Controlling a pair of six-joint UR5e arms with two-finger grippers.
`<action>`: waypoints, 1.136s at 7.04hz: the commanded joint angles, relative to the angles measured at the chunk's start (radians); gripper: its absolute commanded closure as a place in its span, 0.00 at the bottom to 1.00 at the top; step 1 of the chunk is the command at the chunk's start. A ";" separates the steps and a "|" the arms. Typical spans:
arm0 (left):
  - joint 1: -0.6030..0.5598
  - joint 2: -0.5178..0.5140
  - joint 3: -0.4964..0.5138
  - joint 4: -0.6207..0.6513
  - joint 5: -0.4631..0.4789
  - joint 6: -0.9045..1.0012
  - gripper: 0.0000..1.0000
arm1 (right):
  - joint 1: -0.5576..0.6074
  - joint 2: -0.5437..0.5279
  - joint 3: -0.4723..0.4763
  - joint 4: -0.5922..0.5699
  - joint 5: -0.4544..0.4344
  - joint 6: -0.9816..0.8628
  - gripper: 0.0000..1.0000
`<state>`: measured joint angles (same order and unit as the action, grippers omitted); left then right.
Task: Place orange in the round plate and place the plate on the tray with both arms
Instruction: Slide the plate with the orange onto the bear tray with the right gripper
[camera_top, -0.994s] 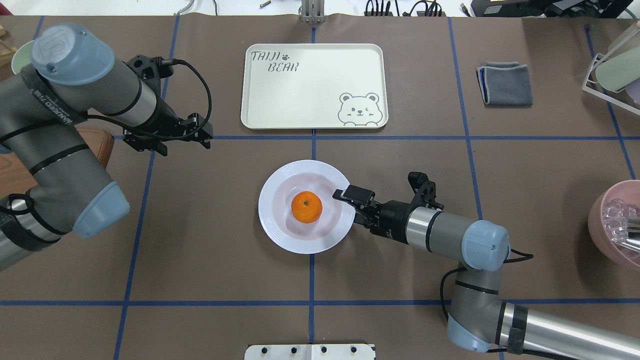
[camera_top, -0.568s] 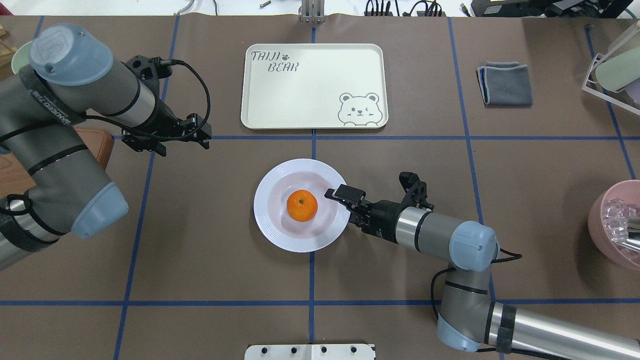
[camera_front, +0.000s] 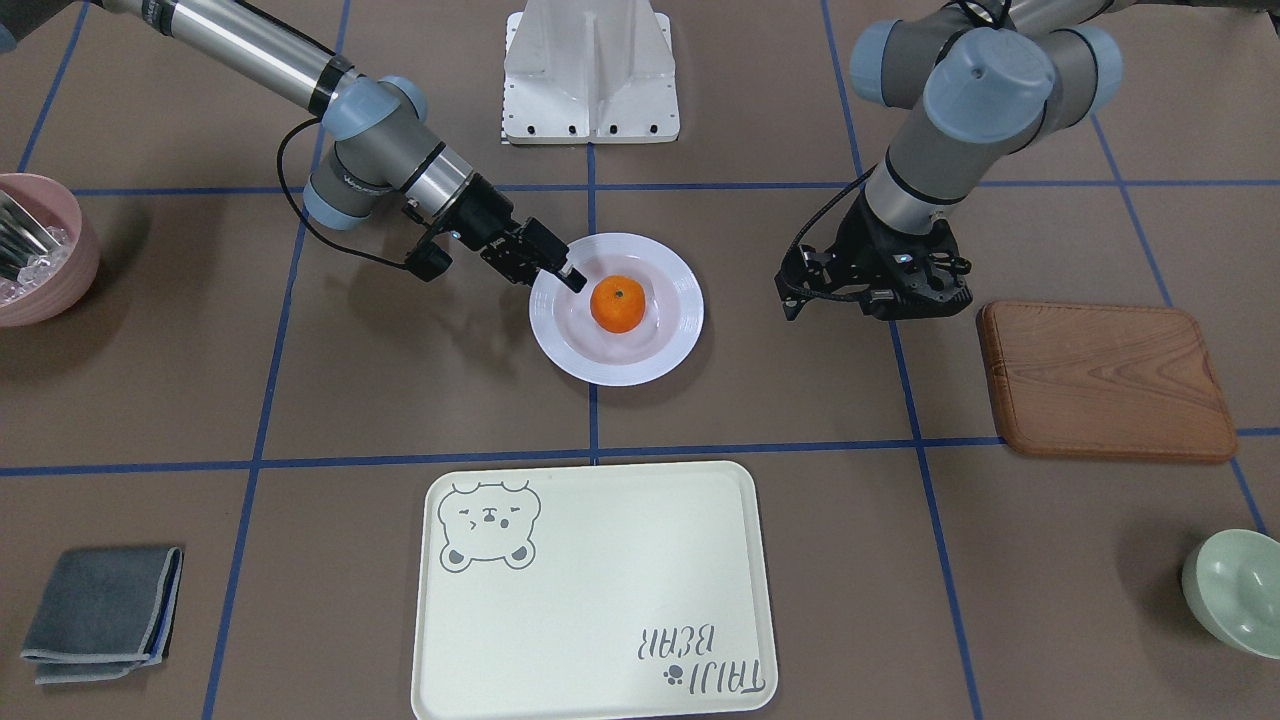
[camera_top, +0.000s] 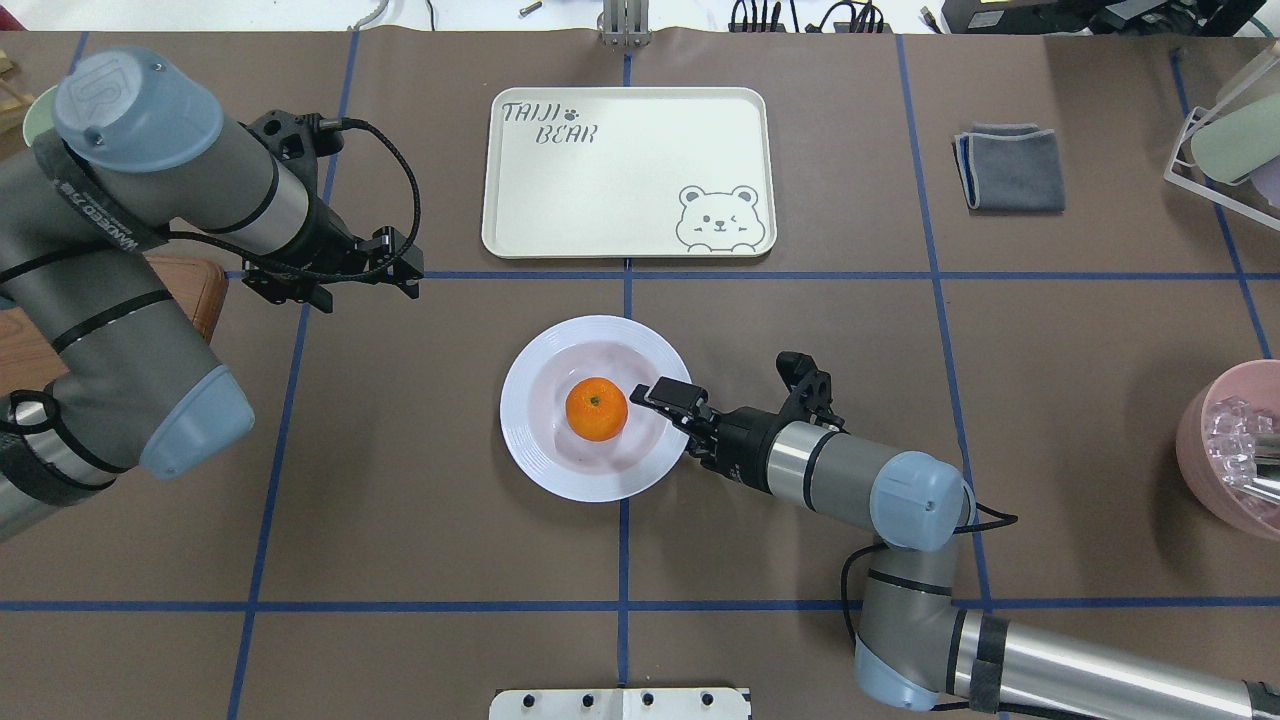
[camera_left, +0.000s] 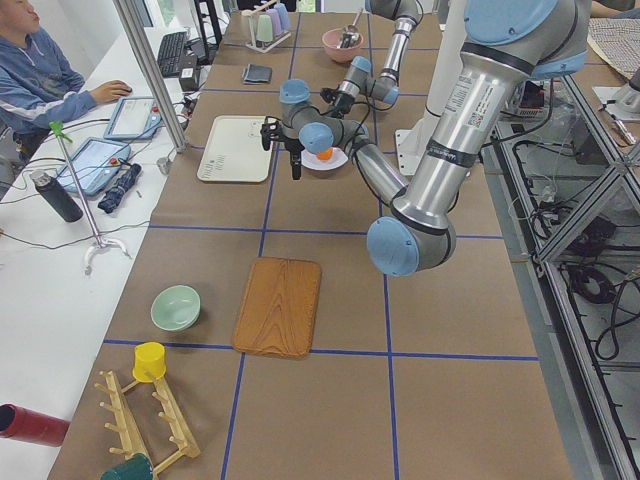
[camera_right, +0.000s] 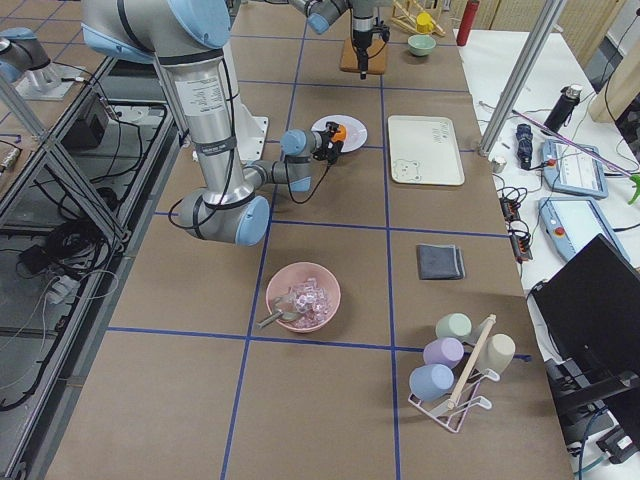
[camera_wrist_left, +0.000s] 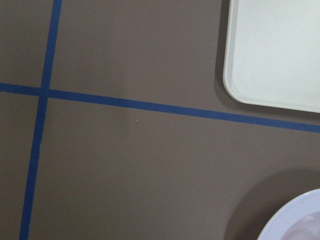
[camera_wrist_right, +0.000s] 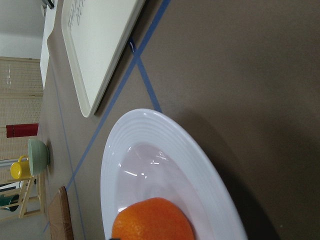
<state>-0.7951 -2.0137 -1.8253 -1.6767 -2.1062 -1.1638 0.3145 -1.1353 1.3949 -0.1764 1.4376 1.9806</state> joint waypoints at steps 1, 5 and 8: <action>-0.001 0.001 -0.003 0.000 0.000 -0.001 0.03 | -0.002 0.002 0.001 0.002 0.000 0.009 0.73; 0.000 0.001 -0.005 0.000 0.000 -0.002 0.03 | 0.003 0.002 0.032 0.008 -0.016 0.012 1.00; 0.000 0.006 -0.005 -0.001 0.002 -0.002 0.03 | 0.024 0.002 0.087 0.008 -0.055 0.056 1.00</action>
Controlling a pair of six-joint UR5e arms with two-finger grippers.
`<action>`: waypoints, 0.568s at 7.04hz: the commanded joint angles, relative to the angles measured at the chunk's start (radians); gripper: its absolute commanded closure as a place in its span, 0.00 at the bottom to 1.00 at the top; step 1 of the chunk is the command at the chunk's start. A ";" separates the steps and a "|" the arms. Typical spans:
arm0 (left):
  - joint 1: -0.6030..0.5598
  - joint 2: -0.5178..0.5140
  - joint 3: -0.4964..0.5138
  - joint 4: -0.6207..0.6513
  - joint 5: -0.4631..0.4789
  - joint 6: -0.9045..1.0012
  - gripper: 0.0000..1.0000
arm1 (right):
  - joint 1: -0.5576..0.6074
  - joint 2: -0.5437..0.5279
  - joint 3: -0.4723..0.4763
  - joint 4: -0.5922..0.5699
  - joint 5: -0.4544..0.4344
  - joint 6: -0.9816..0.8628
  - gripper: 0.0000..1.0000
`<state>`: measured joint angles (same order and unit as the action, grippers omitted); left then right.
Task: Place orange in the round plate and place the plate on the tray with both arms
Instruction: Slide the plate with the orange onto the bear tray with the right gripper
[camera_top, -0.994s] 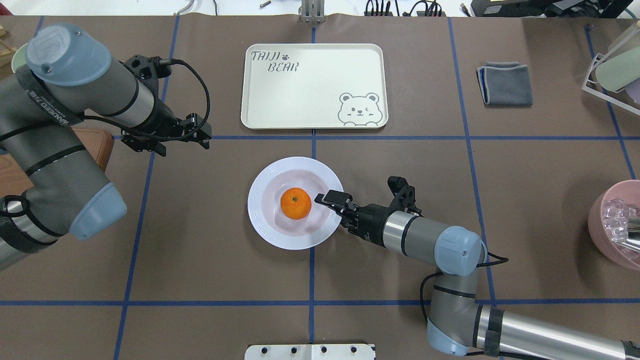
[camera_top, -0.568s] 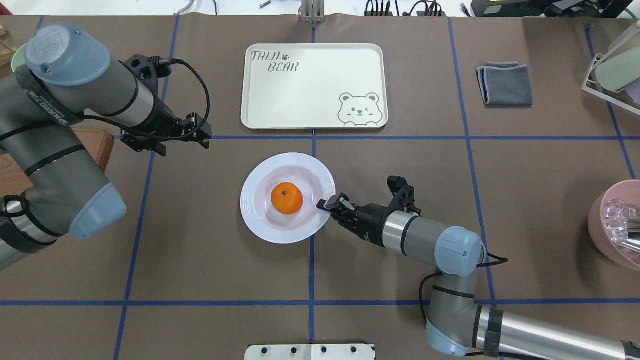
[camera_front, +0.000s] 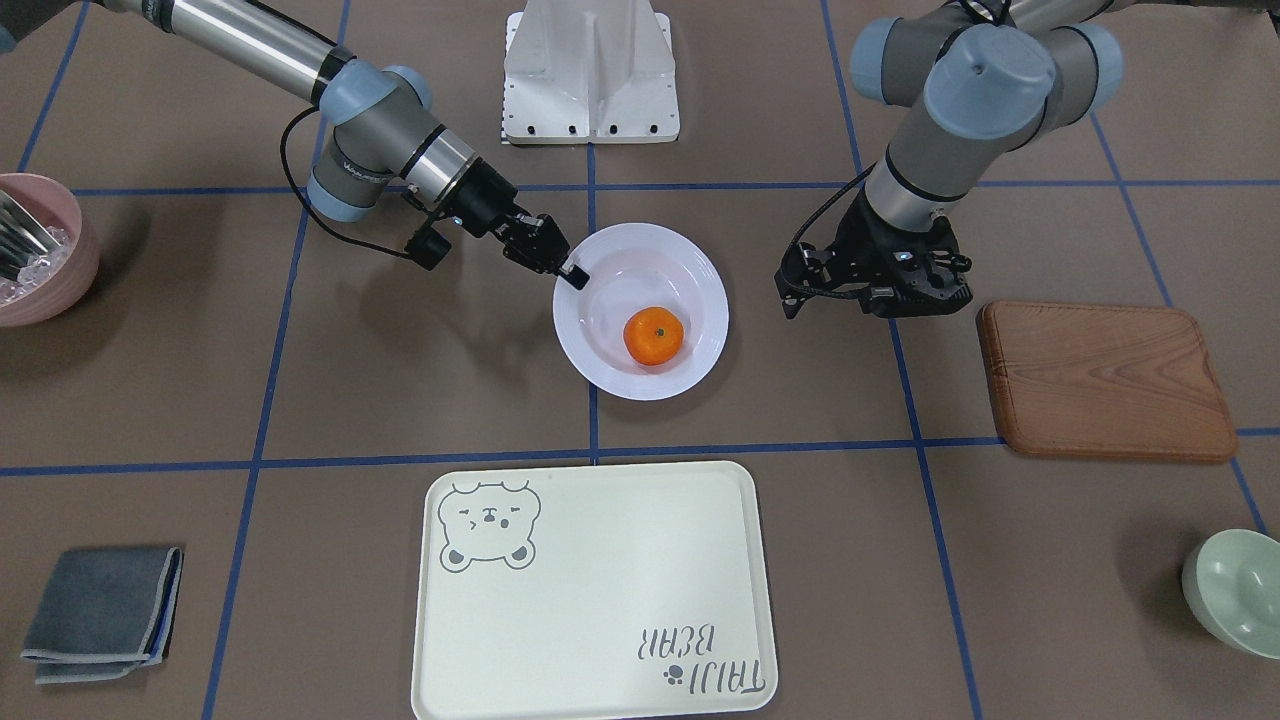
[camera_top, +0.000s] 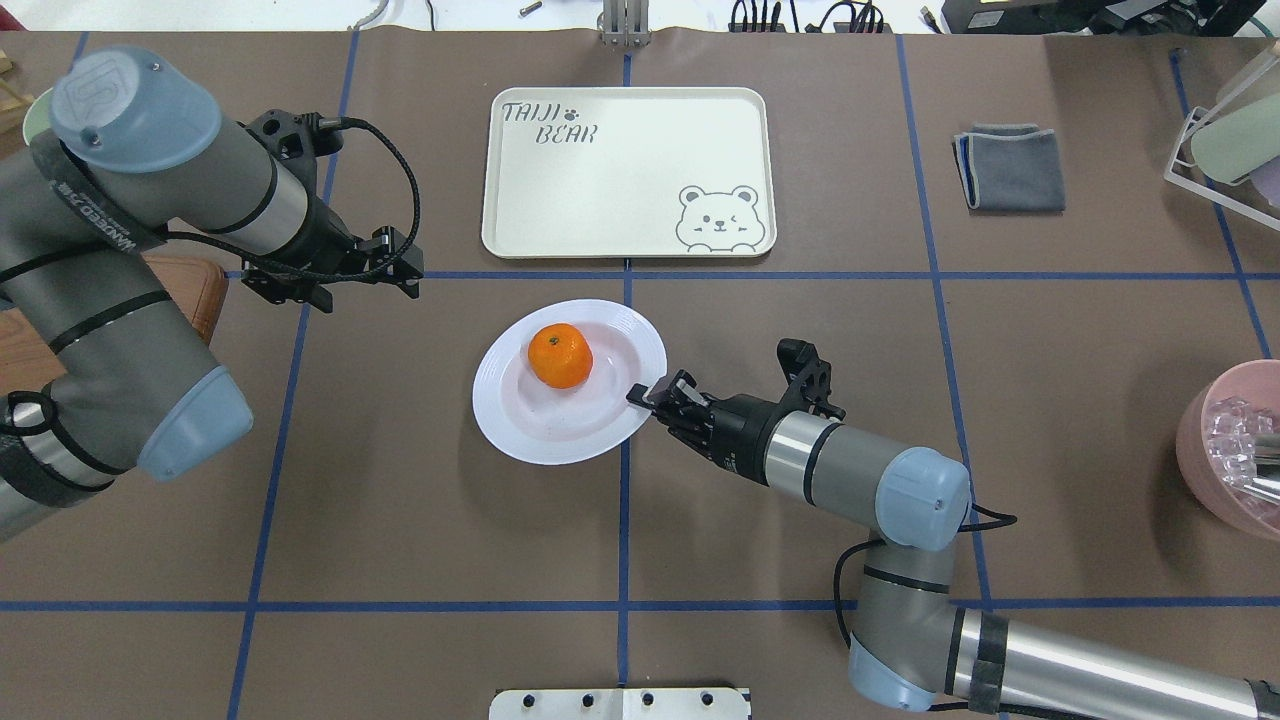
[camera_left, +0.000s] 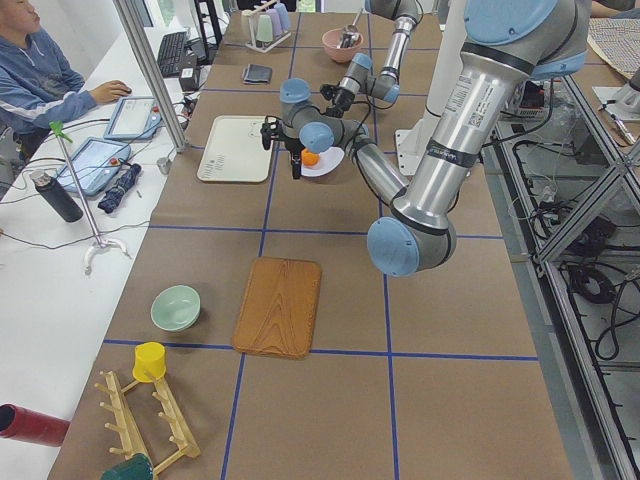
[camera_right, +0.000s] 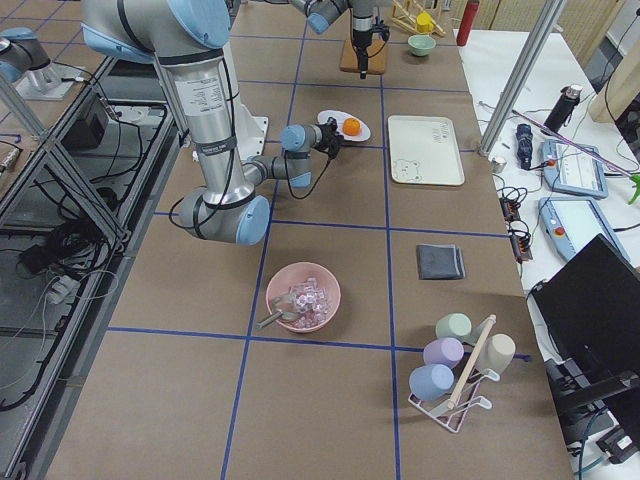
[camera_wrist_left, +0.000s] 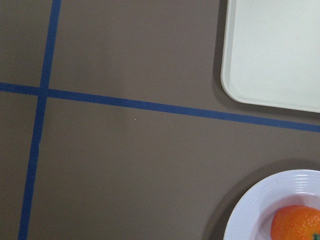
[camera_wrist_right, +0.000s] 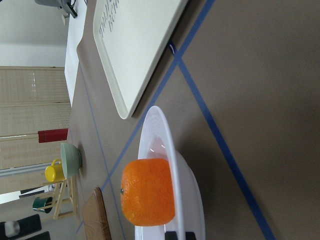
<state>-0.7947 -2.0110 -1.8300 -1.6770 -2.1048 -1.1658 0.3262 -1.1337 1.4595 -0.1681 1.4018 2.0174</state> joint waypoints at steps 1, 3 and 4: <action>0.000 0.005 0.000 0.000 0.000 0.000 0.03 | 0.025 0.000 0.024 0.001 -0.064 0.055 1.00; -0.001 0.006 -0.011 0.000 0.000 0.000 0.03 | 0.077 0.003 0.010 -0.011 -0.145 0.082 1.00; -0.001 0.017 -0.011 0.000 0.002 0.000 0.03 | 0.135 0.035 -0.023 -0.065 -0.147 0.137 1.00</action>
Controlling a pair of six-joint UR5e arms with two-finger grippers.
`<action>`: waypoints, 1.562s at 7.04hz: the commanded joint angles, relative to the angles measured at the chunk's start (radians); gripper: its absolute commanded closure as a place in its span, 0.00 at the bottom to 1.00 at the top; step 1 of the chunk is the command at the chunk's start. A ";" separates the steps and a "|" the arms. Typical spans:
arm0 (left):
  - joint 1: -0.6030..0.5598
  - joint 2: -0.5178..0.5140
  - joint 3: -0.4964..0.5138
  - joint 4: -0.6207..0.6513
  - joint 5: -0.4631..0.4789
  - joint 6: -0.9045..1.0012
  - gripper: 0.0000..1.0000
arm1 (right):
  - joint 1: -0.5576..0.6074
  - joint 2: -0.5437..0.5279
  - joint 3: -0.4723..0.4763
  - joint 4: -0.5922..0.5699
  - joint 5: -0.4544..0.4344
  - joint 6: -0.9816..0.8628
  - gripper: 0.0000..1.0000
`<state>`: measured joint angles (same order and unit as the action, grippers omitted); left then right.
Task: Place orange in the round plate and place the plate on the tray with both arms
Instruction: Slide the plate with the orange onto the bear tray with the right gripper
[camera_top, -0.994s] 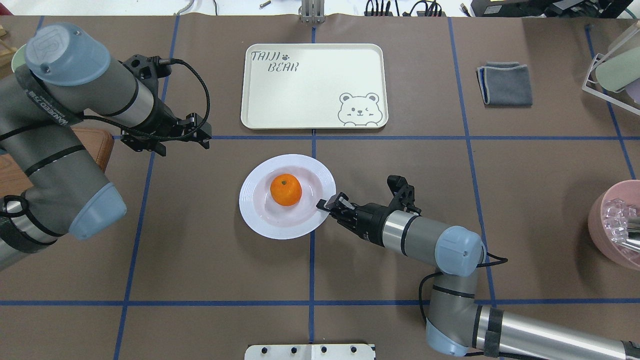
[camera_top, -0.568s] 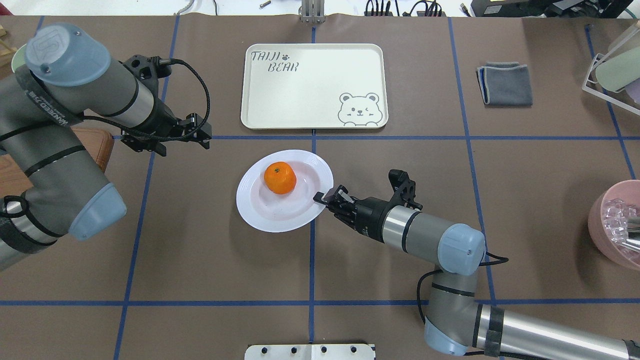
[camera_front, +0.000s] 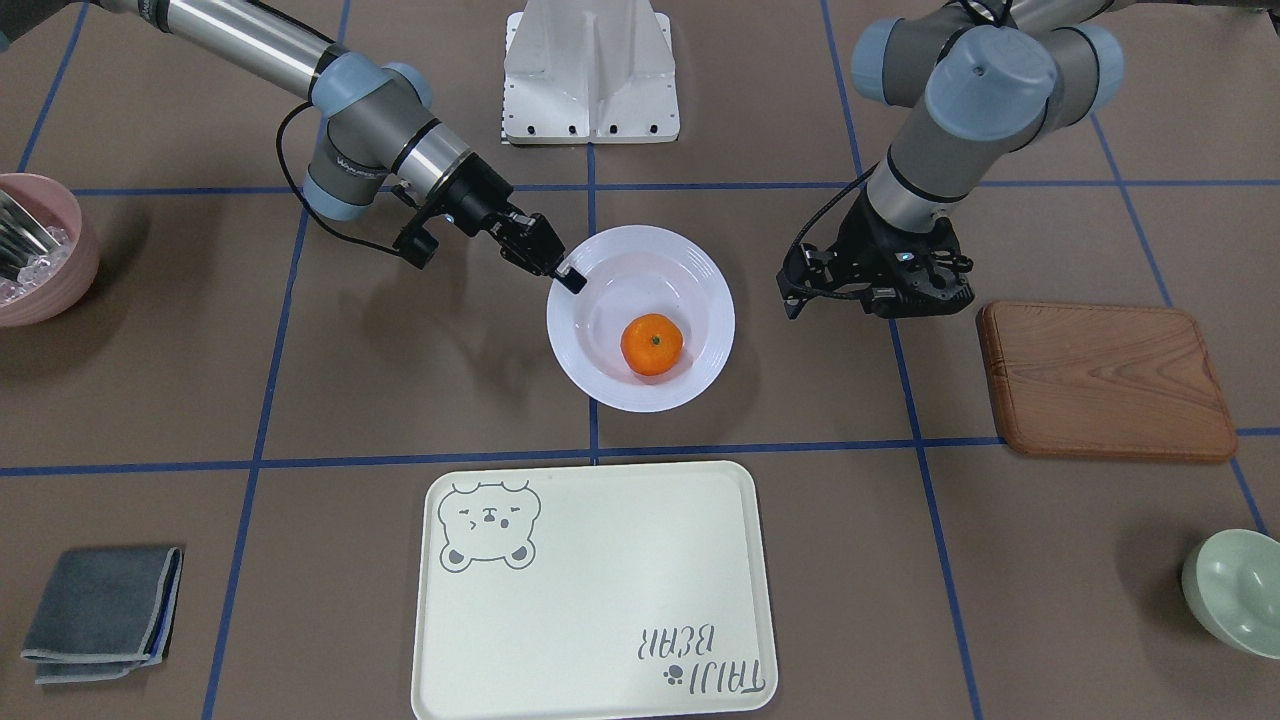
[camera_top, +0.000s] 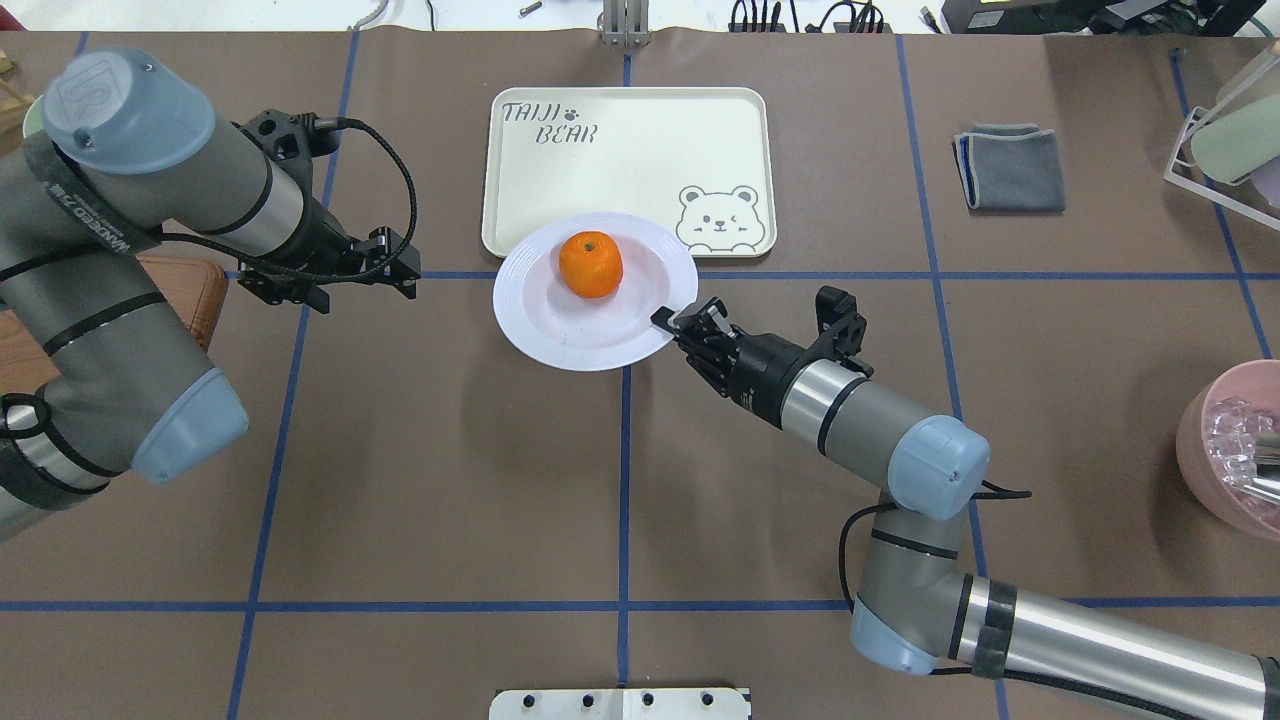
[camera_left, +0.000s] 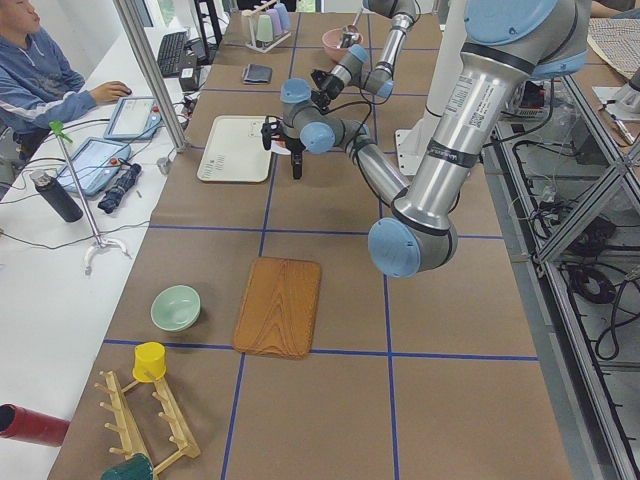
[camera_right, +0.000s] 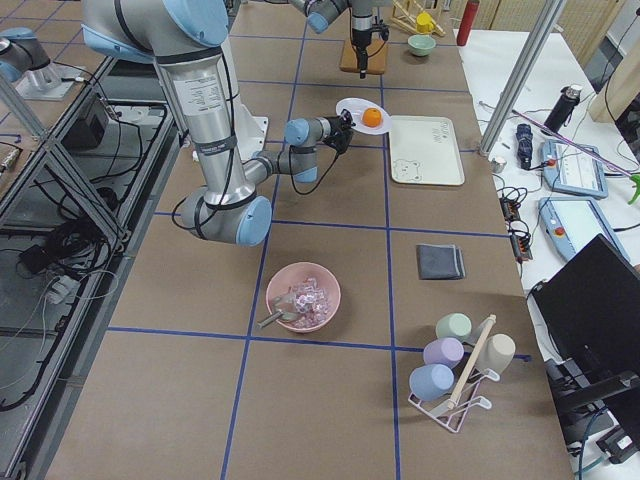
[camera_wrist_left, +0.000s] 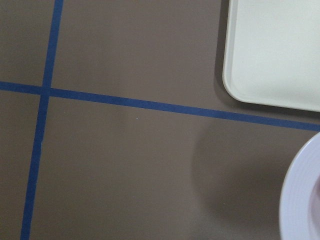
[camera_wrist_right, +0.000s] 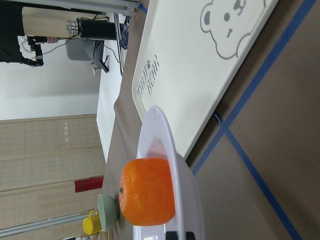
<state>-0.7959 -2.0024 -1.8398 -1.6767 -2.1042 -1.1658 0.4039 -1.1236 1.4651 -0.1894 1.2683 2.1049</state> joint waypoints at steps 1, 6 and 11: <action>-0.002 0.011 -0.010 0.000 0.006 -0.003 0.03 | 0.114 0.122 -0.098 -0.206 -0.013 0.081 1.00; -0.023 0.103 -0.108 0.000 0.015 -0.011 0.03 | 0.135 0.340 -0.419 -0.305 -0.086 0.211 1.00; -0.031 0.099 -0.138 0.018 0.015 -0.011 0.03 | 0.128 0.296 -0.277 -0.306 -0.075 0.218 0.00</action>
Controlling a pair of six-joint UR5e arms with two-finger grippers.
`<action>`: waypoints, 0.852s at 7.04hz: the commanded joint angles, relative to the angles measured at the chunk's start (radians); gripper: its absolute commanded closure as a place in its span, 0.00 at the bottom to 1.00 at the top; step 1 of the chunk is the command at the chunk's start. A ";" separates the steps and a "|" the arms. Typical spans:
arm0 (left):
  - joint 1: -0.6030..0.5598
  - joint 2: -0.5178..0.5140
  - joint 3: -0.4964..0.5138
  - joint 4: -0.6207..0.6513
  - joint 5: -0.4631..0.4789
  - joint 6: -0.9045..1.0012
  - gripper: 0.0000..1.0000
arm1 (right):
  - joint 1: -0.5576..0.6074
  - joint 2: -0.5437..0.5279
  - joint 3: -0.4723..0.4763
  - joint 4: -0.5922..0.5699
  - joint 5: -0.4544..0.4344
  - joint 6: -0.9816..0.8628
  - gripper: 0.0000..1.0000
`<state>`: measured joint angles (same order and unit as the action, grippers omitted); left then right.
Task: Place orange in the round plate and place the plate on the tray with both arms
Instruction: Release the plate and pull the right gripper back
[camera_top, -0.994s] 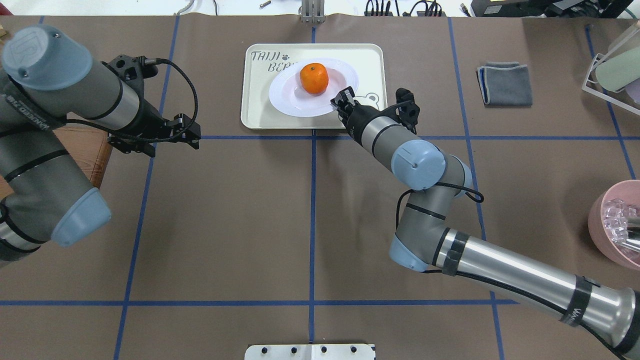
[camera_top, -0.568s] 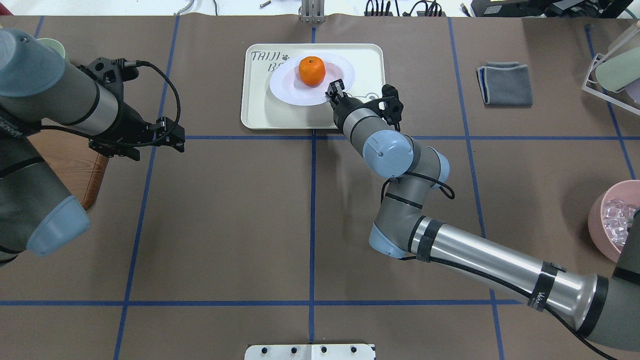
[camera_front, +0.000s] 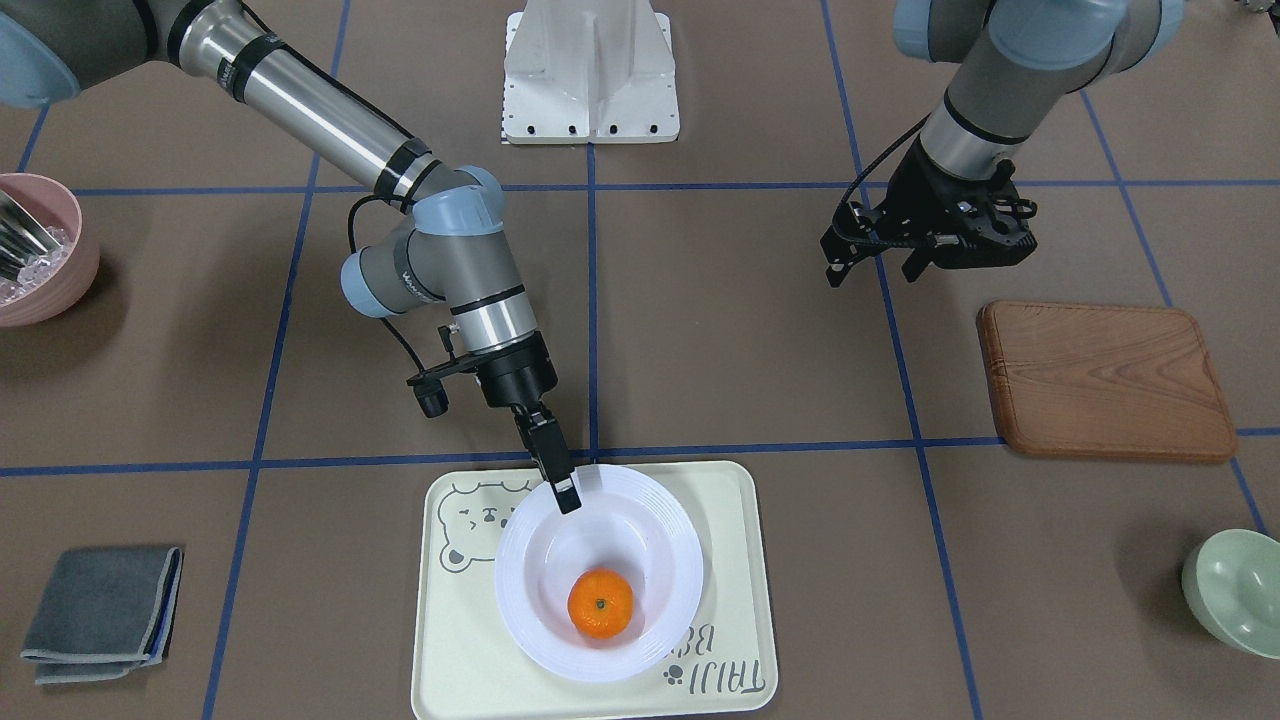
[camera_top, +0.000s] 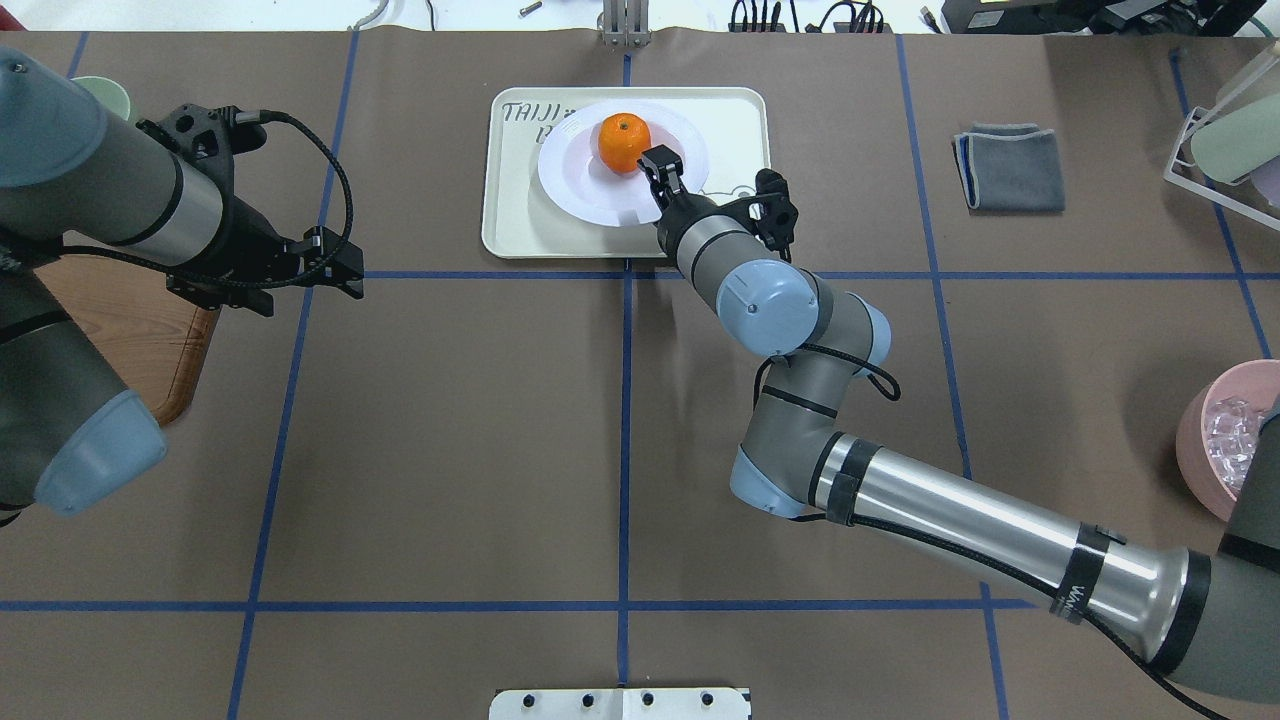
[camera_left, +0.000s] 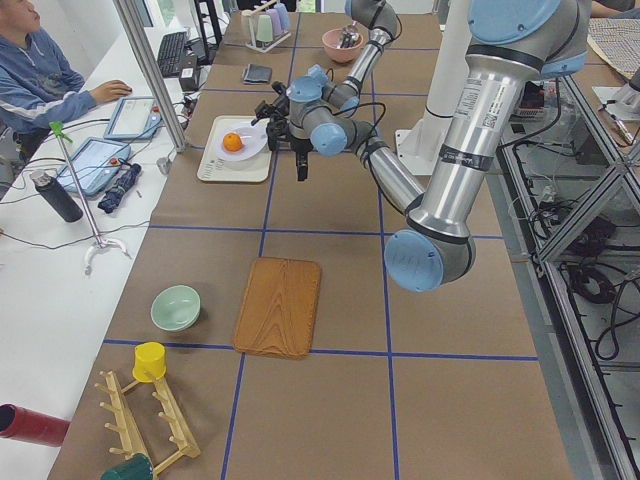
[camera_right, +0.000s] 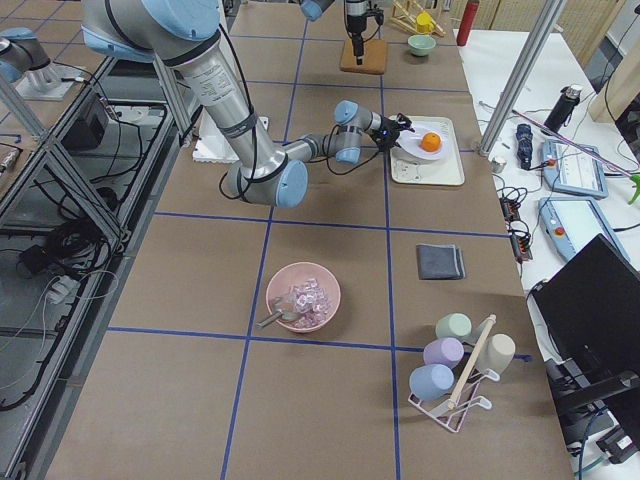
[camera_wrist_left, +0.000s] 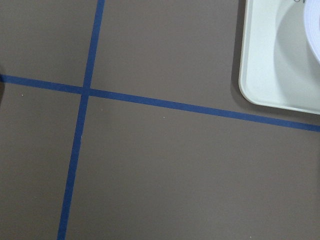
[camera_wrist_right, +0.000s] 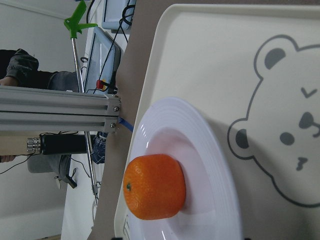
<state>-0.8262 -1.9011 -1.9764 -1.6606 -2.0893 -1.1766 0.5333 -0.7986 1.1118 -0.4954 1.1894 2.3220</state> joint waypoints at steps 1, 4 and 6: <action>-0.001 -0.006 0.002 0.002 0.000 0.000 0.03 | 0.000 -0.075 0.168 -0.024 0.036 0.000 0.00; -0.002 -0.006 0.014 0.002 0.000 0.014 0.03 | 0.002 -0.224 0.396 -0.091 0.139 -0.024 0.00; -0.008 -0.003 0.016 0.001 0.000 0.017 0.03 | 0.080 -0.315 0.457 -0.089 0.307 -0.160 0.00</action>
<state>-0.8300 -1.9048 -1.9616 -1.6592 -2.0893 -1.1623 0.5679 -1.0556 1.5298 -0.5845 1.3924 2.2425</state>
